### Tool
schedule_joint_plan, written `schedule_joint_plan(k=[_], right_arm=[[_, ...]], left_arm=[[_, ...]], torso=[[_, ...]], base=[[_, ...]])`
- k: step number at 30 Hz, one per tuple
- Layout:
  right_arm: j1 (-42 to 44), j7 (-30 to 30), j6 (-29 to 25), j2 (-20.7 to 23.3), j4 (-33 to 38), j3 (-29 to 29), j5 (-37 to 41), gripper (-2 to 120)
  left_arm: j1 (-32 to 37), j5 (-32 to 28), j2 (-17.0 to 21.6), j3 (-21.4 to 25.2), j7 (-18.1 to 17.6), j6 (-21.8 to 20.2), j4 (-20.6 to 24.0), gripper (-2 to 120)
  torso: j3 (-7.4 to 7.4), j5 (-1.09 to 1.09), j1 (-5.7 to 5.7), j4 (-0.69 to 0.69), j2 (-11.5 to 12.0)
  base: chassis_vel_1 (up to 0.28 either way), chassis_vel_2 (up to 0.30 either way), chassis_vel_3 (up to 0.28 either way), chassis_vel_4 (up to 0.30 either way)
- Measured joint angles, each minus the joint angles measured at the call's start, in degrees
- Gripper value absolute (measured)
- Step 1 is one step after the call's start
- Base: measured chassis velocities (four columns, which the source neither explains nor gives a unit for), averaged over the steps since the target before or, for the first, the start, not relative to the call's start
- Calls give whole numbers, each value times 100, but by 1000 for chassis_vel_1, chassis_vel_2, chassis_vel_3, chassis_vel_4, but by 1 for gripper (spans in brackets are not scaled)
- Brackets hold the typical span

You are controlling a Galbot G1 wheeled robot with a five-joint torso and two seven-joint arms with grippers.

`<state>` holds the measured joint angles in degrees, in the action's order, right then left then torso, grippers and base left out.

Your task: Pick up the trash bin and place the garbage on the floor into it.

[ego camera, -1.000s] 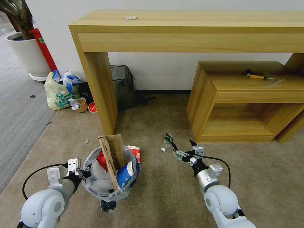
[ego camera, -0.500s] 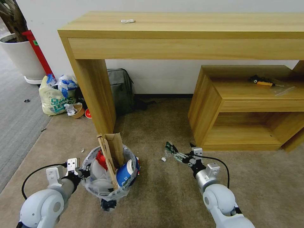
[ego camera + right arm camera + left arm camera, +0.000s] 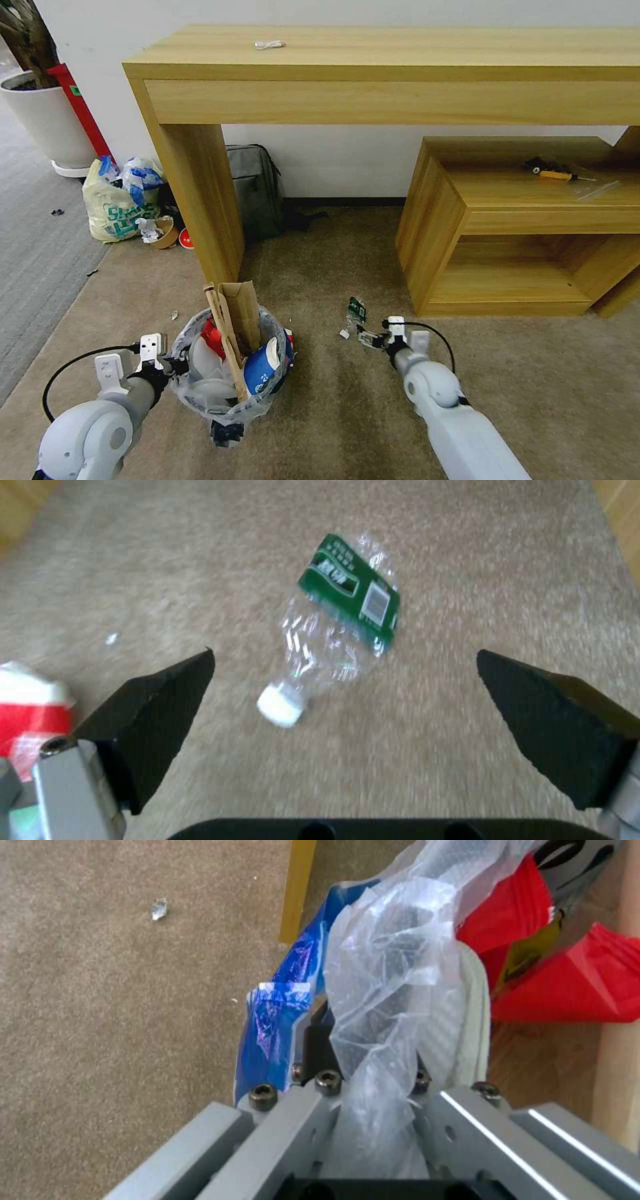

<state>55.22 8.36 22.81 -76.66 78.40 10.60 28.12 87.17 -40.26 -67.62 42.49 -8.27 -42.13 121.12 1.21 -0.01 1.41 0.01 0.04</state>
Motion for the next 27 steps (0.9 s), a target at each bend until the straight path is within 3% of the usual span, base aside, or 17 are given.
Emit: schedule_joint_plan(k=[6, 14, 27], right_arm=[[-863, 501, 232, -226, -953, -313, 18, 100], [-2089, 512, 223, -666, -2587, -544, -15, 100], [-2513, 1091, 796, -1190, -3317, -806, 205, 100]], left_arm=[[2, 59, -23, -11, 13, 0, -29, 0], [-91, 126, -45, -104, 32, 0, -138, 0], [-130, 167, -77, -151, 35, 0, -222, 0]], torso=[[0, 0, 0, 1, 0], [0, 0, 0, 0, 0], [0, 0, 0, 0, -1]], base=[[0, 0, 0, 0], [0, 0, 0, 0], [0, 0, 0, 0]])
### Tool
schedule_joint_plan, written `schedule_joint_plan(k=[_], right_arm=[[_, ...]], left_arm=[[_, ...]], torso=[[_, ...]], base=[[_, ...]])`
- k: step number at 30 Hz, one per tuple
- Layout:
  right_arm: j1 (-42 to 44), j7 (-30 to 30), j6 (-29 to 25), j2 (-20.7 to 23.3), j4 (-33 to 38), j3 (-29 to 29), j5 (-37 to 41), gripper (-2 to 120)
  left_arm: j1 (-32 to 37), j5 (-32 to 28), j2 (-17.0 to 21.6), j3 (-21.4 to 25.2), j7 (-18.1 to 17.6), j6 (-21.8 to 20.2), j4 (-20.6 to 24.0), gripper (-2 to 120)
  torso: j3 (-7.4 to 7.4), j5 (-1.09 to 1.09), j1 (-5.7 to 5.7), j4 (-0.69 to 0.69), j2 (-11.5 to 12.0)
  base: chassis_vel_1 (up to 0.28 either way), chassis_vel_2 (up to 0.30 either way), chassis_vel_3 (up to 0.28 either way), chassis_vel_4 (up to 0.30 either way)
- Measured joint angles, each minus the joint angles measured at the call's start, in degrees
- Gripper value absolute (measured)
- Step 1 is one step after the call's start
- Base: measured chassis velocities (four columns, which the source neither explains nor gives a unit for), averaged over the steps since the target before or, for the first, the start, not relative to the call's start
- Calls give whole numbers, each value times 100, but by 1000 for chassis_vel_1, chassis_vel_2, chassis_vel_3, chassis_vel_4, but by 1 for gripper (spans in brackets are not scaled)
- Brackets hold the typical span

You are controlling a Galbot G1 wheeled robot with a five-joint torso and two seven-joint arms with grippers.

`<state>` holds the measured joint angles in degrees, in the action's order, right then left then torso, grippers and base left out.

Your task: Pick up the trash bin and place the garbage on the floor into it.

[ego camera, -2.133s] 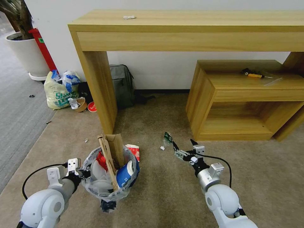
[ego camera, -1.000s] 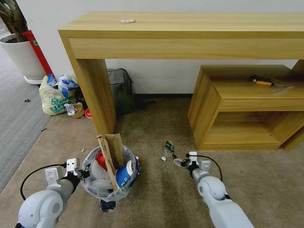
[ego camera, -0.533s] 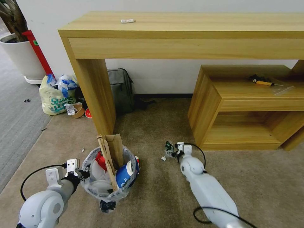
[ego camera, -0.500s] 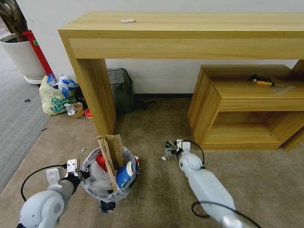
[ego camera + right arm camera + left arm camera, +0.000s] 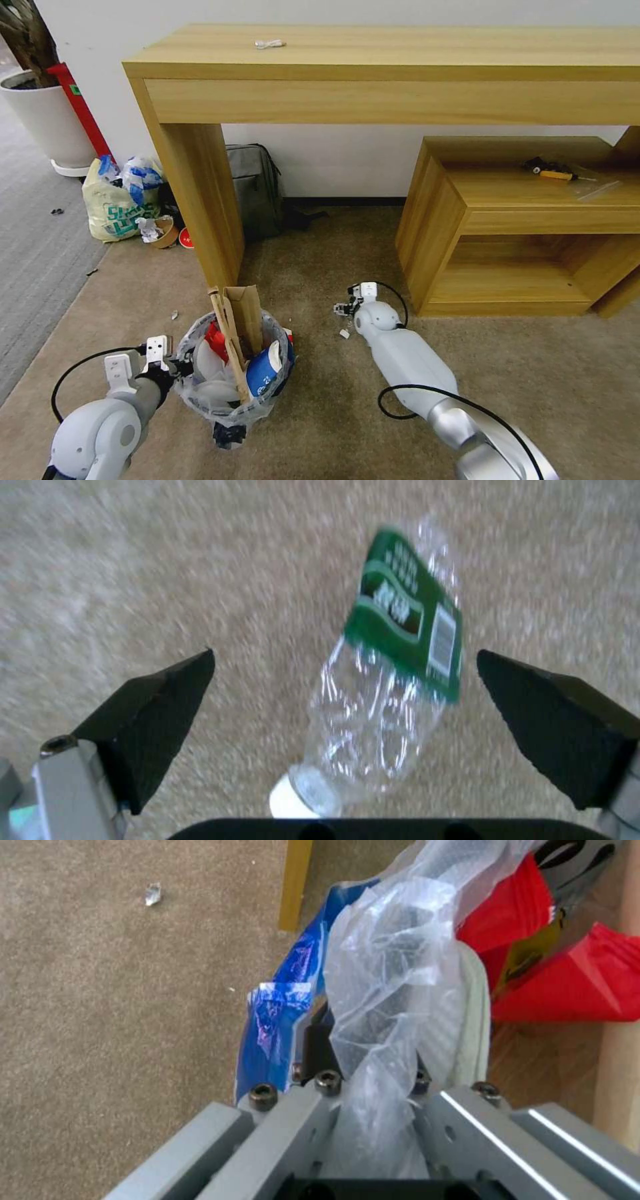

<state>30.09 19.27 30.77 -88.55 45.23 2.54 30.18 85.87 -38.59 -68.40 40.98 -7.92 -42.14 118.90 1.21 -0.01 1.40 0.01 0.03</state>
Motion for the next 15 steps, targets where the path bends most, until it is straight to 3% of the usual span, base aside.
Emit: schedule_joint_plan(k=[10, 15], right_arm=[[-95, 134, 74, -118, -347, 68, -101, 100], [-113, 135, 30, -122, -474, 105, -110, 90]], left_arm=[[5, 13, -10, 6, 20, 0, -15, 0], [4, 7, 1, 10, 20, 0, 0, 0]], torso=[[0, 0, 0, 1, 0], [-1, 0, 0, 1, 0]], base=[[0, 0, 0, 0], [0, 0, 0, 0]])
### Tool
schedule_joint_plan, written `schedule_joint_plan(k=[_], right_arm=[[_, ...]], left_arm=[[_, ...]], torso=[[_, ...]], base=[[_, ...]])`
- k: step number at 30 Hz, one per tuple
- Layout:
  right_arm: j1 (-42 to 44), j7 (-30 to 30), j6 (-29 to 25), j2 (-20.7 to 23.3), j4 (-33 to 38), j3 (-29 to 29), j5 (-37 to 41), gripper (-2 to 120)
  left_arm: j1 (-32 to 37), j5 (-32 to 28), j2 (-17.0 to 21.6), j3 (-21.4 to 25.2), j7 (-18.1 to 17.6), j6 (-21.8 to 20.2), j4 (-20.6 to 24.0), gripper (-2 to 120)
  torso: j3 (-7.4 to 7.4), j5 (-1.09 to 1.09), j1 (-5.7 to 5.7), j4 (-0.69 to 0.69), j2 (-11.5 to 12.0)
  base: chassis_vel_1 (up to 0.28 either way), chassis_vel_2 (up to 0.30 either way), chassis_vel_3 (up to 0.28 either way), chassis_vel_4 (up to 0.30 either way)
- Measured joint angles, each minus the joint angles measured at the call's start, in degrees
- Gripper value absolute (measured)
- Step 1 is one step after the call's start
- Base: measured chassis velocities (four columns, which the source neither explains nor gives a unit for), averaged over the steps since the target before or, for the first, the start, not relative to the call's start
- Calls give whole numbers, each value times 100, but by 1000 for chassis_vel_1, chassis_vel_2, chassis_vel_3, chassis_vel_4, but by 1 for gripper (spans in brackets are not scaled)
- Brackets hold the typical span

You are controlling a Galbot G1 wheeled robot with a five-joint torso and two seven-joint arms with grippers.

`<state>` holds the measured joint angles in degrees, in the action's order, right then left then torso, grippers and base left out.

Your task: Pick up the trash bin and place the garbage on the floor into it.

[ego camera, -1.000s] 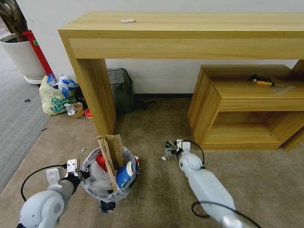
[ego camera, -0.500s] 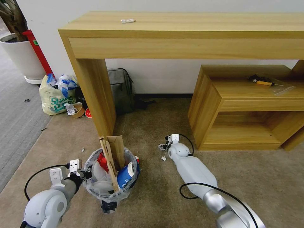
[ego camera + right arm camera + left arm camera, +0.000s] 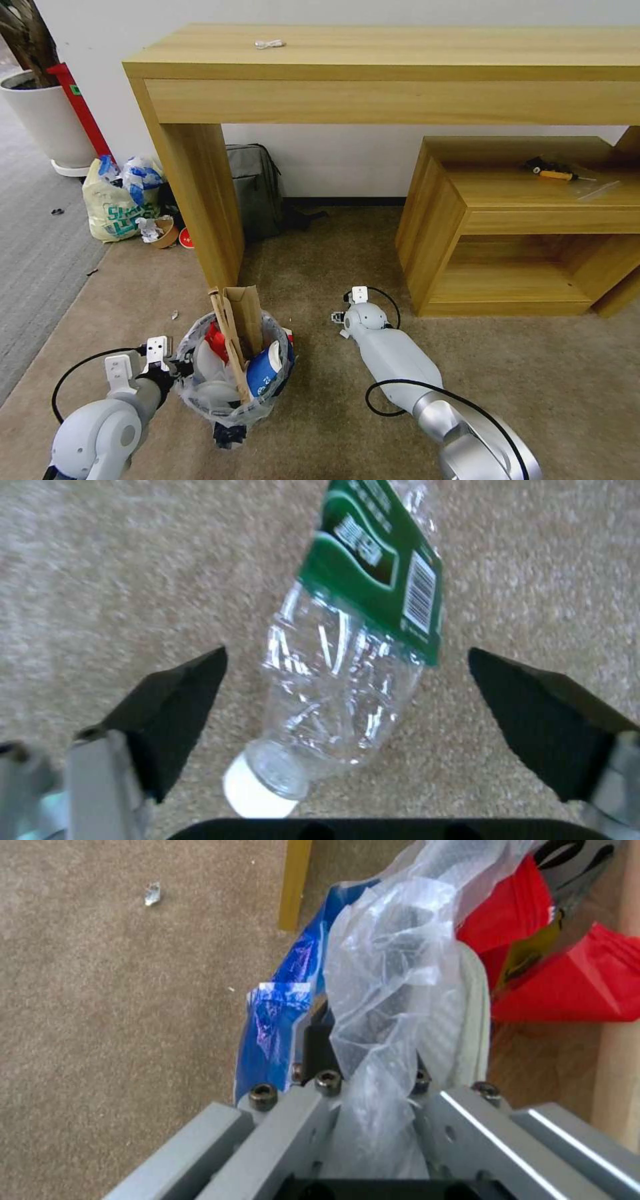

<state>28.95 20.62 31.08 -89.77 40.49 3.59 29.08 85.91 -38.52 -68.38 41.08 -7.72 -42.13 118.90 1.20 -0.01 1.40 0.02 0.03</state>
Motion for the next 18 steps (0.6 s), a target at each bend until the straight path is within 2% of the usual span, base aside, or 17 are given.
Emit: schedule_joint_plan(k=[2, 3, 6, 7, 10, 12, 18], right_arm=[[-12, 1, -68, 2, -120, 43, -6, 78], [-12, 1, -68, 2, -120, 43, -6, 78], [0, -3, -112, 60, -135, 59, -13, 64], [0, -3, -112, 60, -135, 59, -13, 64], [19, -28, -176, 85, -172, 69, -31, 49], [27, -35, -193, 90, -176, 75, -37, 45], [112, -36, -231, 159, -91, 101, -53, 21]], left_arm=[[9, -2, -1, 6, 0, 0, 14, 0], [9, -2, -1, 6, 0, 0, 14, 0], [12, -3, -5, 10, 0, 0, 33, 0], [12, -3, -5, 10, 0, 0, 33, 0], [9, -14, 2, 14, 0, 0, 47, 0], [9, -17, 8, 20, 0, 0, 52, 0], [22, -28, 21, 35, 0, 0, 83, 0]], torso=[[0, 0, 0, 0, 0], [0, 0, 0, 0, 0], [0, 0, 0, 0, 0], [0, 0, 0, 0, 0], [0, 0, 0, 0, 0], [0, 0, 0, 0, 0], [-1, -1, -1, 2, -1]], base=[[0, 0, 0, 0], [0, 0, 0, 0], [0, 0, 0, 0], [0, 0, 0, 0], [0, 0, 0, 0], [0, 0, 0, 0], [0, 0, 0, 0]])
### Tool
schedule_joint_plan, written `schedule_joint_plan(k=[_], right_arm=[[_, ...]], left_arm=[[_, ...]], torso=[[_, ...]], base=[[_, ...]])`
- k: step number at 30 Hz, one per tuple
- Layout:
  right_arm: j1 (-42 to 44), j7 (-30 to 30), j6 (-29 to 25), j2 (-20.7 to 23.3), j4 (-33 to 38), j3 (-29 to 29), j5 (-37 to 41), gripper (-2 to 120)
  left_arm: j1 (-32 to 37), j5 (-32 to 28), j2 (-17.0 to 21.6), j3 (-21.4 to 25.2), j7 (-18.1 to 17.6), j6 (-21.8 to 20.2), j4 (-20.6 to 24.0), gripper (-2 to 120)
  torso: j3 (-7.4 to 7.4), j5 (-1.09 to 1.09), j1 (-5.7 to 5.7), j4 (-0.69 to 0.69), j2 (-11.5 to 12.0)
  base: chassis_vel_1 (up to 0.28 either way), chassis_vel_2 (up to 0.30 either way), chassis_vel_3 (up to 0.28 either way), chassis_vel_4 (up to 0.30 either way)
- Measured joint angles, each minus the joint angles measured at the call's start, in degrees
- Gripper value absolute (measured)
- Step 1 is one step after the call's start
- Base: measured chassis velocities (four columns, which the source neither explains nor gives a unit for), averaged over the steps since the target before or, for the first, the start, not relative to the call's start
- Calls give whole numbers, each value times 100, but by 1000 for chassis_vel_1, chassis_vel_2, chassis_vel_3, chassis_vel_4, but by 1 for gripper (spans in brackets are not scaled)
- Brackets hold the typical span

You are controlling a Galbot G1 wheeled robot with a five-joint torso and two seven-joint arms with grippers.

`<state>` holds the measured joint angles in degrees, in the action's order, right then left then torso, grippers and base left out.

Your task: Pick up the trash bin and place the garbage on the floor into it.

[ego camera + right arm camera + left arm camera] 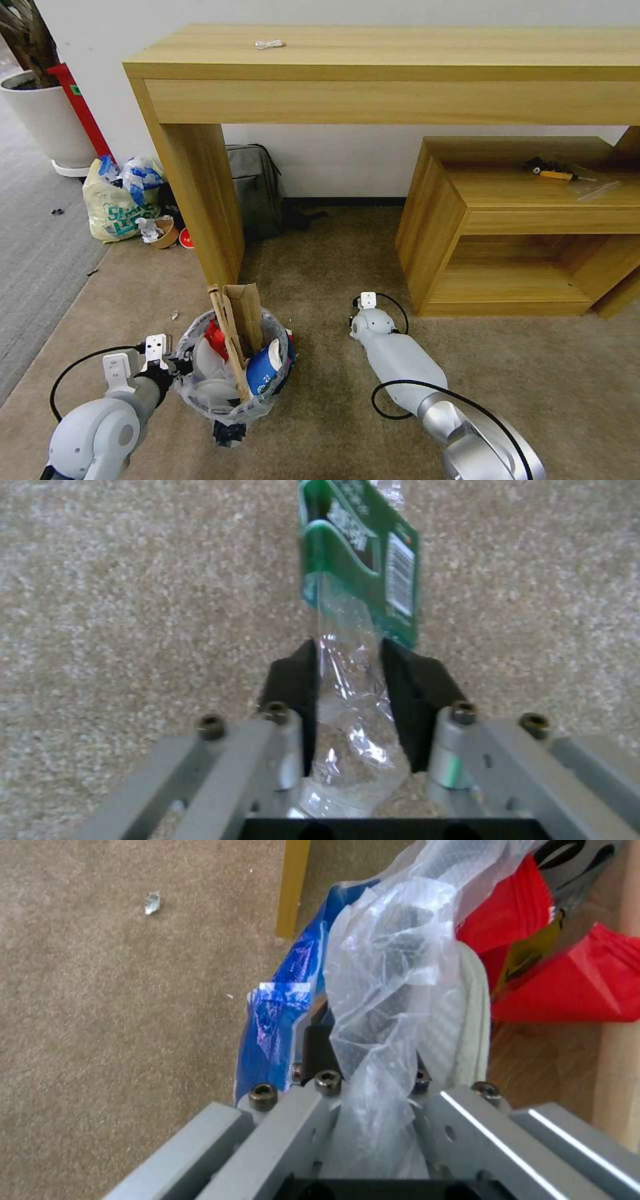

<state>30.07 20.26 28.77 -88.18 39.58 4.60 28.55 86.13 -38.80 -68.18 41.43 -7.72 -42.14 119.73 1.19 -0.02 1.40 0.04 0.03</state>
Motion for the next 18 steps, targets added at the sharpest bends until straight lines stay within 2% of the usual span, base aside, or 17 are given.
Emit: schedule_joint_plan(k=[5, 10, 12, 13, 16, 17, 18], right_arm=[[116, 9, -3, 92, 216, 6, -9, 10], [253, 46, 11, 188, 527, 5, -17, 8], [425, 69, 12, 324, 974, 16, -93, 8], [425, 69, 12, 324, 974, 16, -93, 8], [773, 101, 69, 602, 1937, 38, -90, 8], [773, 101, 69, 602, 1937, 38, -90, 8], [894, 94, 60, 693, 2278, 38, -96, 8]], left_arm=[[3, -5, 9, 15, 0, 0, 16, 0], [5, -12, 12, 21, 0, 0, 39, 0], [12, -24, 16, 33, 0, 0, 55, 0], [12, -24, 16, 33, 0, 0, 55, 0], [37, -49, 39, 62, 0, 0, 81, 0], [37, -49, 39, 62, 0, 0, 81, 0], [48, -62, 49, 66, -1, 0, 100, 0]], torso=[[0, 0, 0, -1, 0], [1, 2, 0, -4, 0], [1, 3, 0, -4, 0], [1, 3, 0, -4, 0], [1, 2, 0, -2, 0], [1, 2, 0, -2, 0], [1, 2, 0, -2, 0]], base=[[0, 0, 0, 0], [0, 0, 0, 0], [0, 0, 0, 0], [0, 0, 0, 0], [0, 0, 0, 0], [0, 0, 0, 0], [0, 0, 0, 0]])
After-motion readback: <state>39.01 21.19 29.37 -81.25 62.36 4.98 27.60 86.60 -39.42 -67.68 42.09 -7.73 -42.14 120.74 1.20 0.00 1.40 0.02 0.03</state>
